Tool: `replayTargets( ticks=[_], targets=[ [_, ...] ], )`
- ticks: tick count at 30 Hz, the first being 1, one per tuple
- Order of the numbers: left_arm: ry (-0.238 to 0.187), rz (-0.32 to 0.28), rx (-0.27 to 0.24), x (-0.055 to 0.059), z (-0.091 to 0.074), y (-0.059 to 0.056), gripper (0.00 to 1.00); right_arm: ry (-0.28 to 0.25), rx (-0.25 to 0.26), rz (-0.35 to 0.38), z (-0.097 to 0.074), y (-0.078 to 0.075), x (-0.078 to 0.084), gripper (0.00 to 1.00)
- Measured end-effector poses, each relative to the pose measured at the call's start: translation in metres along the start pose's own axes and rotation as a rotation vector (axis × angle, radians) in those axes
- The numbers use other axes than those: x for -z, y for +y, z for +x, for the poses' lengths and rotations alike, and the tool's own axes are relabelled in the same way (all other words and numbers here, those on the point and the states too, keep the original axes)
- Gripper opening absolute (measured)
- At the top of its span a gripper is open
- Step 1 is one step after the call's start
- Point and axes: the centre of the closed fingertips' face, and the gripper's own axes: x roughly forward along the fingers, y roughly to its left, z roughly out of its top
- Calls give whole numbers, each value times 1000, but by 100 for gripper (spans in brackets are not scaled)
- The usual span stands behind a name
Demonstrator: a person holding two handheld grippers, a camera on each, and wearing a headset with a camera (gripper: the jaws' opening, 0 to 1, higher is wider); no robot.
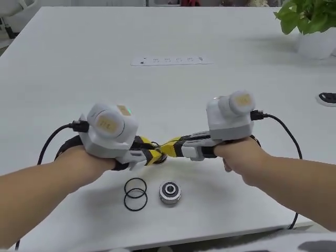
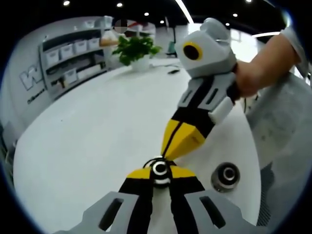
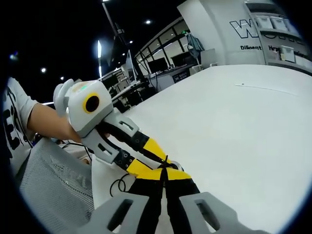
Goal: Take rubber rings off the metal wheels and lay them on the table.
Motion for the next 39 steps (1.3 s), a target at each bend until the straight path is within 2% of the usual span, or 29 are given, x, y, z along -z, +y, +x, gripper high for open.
replayTargets(
  ticks=[4,9,13,14,29,39],
  targets=[
    [2,1,-6,0,0,1,12,3,14,2,0,-2,2,0],
    [9,23,-13,0,-2,-1,13,2,4,5,1,1,1,0],
    [9,24,-3,-1,-5,-4,16,2,-2,4,1,2,1,0],
    [11,27,16,-1,-7,-7,17,2,-3,4,1,3,1,0],
    [-75,7,33,-22,-29,-12,25,-28,-12,18,-2,6,-9,0],
    [-102,2,39,-25,-41,-14,32,-44,-22,28,-2,7,-14,0]
  ],
)
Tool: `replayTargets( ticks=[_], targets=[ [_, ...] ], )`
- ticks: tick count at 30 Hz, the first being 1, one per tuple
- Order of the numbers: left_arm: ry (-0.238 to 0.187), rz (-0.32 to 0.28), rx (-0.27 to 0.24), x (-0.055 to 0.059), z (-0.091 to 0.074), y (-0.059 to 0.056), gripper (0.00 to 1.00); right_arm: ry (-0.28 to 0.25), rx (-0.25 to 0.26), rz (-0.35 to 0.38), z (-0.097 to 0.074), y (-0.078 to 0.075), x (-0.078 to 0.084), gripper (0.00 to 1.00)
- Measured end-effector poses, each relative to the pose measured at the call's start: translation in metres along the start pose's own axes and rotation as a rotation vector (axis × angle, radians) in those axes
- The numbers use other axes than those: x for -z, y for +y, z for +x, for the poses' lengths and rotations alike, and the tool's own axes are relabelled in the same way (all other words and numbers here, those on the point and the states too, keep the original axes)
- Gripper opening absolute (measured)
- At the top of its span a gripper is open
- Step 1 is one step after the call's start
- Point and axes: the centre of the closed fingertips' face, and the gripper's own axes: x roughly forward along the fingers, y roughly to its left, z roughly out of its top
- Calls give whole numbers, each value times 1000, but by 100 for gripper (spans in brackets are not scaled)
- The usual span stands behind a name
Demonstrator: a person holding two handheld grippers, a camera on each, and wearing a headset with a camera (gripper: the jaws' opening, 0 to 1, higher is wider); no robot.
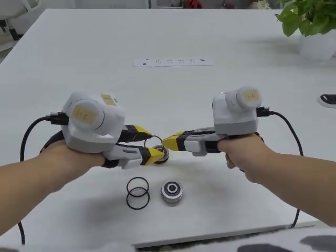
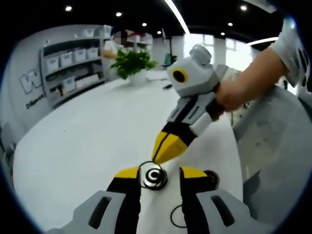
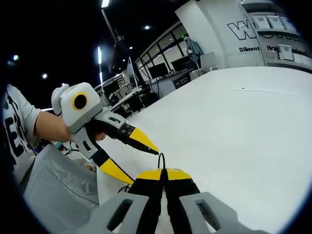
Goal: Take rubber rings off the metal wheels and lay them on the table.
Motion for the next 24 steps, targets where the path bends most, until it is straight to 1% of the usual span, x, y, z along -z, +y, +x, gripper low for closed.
replayTargets(
  ticks=[4,11,16,24],
  targets=[
    [-2,-1,0,-1,-3,-1,38,-1,-4,2,1,0,0,0],
    [-17,-4,2,-4,-9,-3,44,-10,-21,6,2,3,-3,0],
    [-12,4,0,-1,-14,-3,48,-5,-28,3,3,4,-2,0],
    [-16,-7,-18,3,-27,2,52,2,-53,3,7,11,0,0]
  ],
)
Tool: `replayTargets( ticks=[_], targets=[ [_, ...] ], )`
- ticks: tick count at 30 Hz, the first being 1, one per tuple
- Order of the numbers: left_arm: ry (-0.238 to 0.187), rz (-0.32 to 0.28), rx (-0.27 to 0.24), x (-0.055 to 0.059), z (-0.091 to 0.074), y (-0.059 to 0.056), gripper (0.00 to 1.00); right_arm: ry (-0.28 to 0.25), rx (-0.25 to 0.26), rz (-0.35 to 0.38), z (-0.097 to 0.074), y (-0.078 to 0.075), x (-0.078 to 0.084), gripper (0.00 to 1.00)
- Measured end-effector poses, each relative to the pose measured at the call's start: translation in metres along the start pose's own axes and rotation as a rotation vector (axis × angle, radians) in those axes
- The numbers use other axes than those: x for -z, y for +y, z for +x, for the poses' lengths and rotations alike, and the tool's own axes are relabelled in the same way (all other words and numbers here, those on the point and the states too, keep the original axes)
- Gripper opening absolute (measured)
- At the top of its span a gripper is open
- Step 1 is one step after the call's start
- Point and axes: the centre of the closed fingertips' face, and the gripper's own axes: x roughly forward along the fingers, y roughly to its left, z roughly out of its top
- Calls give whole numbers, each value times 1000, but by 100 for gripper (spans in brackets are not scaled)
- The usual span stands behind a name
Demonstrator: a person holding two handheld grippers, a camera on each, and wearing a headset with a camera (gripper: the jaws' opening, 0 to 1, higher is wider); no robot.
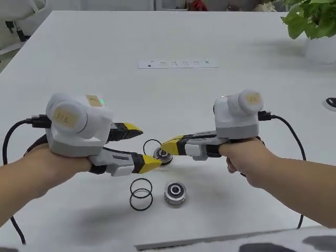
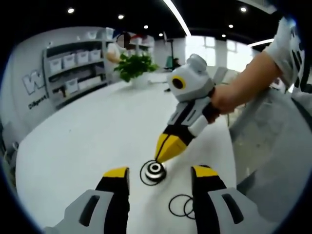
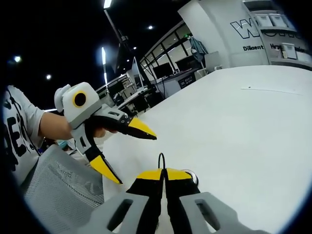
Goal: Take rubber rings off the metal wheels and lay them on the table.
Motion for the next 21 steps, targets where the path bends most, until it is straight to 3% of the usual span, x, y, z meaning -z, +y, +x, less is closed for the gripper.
replayTargets(
  ticks=[8,21],
  targets=[
    [5,-2,-16,6,-11,1,56,11,-24,0,3,6,3,0],
    [17,7,-16,14,-21,-7,61,36,-69,3,11,21,12,0]
  ],
)
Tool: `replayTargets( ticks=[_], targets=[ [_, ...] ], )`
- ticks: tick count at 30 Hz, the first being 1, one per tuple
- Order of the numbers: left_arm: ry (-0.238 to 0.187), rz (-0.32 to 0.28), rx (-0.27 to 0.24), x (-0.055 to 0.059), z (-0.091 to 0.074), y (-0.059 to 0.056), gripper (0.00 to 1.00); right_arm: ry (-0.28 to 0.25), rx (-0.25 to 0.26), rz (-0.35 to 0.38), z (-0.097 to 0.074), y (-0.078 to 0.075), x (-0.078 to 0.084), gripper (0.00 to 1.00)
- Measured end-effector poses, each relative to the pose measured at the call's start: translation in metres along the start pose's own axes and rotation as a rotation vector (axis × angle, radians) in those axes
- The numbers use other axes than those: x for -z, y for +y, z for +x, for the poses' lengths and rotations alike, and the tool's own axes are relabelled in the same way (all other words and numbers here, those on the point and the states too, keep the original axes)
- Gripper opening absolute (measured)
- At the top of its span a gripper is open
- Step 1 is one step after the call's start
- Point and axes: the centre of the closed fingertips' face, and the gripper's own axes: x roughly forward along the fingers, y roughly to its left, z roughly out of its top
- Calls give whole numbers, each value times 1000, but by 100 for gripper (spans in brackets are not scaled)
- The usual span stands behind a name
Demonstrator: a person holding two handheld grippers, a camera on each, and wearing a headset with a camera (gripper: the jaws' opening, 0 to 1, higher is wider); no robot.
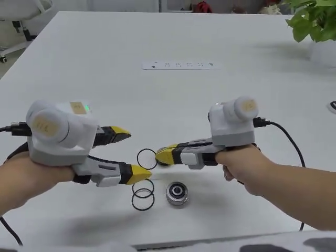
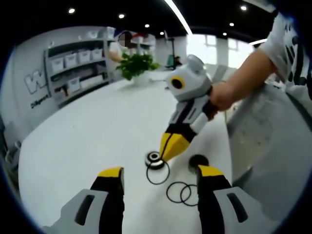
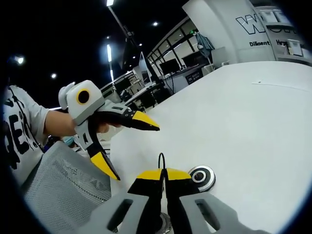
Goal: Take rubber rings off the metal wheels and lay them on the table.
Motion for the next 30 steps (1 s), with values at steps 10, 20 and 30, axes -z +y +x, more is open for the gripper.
replayTargets(
  ticks=[10,20,30],
  targets=[
    [12,-15,-5,10,-9,1,62,33,-23,0,6,7,10,0],
    [26,-28,-3,20,-14,-1,64,56,-39,2,11,12,18,0],
    [33,-40,-2,25,-17,-3,64,73,-47,11,15,14,25,0]
  ],
)
